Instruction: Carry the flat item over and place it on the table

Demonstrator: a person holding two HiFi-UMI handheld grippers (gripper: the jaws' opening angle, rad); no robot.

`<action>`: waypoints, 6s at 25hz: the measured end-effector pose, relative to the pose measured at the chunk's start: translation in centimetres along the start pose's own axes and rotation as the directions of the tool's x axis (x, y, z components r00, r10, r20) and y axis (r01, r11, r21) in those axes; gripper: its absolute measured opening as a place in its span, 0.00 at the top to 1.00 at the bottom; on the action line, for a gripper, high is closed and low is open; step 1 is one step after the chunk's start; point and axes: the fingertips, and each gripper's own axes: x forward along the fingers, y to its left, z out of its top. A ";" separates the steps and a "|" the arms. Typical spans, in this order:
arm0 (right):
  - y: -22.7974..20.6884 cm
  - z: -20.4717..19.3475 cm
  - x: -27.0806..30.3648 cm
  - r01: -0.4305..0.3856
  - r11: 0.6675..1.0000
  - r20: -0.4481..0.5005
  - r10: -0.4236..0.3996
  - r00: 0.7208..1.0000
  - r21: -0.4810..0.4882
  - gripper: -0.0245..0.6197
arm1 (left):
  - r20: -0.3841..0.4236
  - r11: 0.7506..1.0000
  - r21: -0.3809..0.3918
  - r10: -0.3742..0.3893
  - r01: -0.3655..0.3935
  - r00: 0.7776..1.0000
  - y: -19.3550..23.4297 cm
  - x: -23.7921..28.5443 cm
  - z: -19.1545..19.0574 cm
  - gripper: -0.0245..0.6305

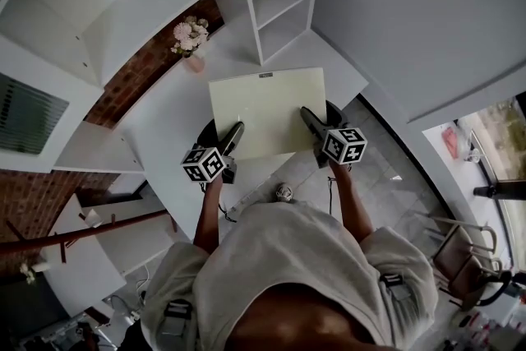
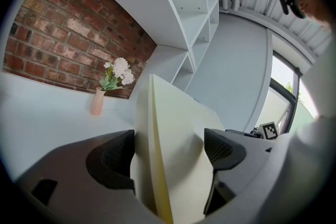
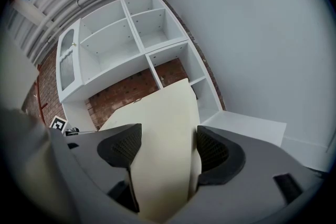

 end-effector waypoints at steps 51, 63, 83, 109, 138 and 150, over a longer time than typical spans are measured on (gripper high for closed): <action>1.6 -17.3 1.0 0.180 0.968 -0.234 -0.137 0.963 0.175 0.42 | -0.316 0.993 -0.108 0.010 -0.046 0.949 9.7 -3.5 -12.3 0.32; -0.1 -17.8 2.9 0.201 0.962 -0.273 -0.145 0.951 0.187 0.42 | -0.343 0.988 -0.138 0.012 -0.062 0.939 11.1 -1.4 -13.1 0.32; -4.6 -15.1 11.4 0.208 0.959 -0.320 -0.139 0.937 0.191 0.42 | -0.356 0.980 -0.180 0.017 -0.086 0.934 15.7 6.3 -10.3 0.32; -7.0 -14.5 14.9 0.243 0.947 -0.372 -0.152 0.916 0.210 0.42 | -0.395 0.969 -0.225 0.006 -0.104 0.919 18.1 10.3 -10.5 0.32; -3.0 -11.0 9.3 0.185 0.980 -0.260 -0.161 0.952 0.071 0.42 | -0.199 0.998 0.018 0.061 -0.059 0.978 16.1 4.4 -3.4 0.32; 0.5 -12.0 4.7 0.220 0.974 -0.200 -0.226 0.953 -0.051 0.87 | -0.094 0.998 0.011 0.064 -0.063 0.994 12.3 0.2 -4.5 0.86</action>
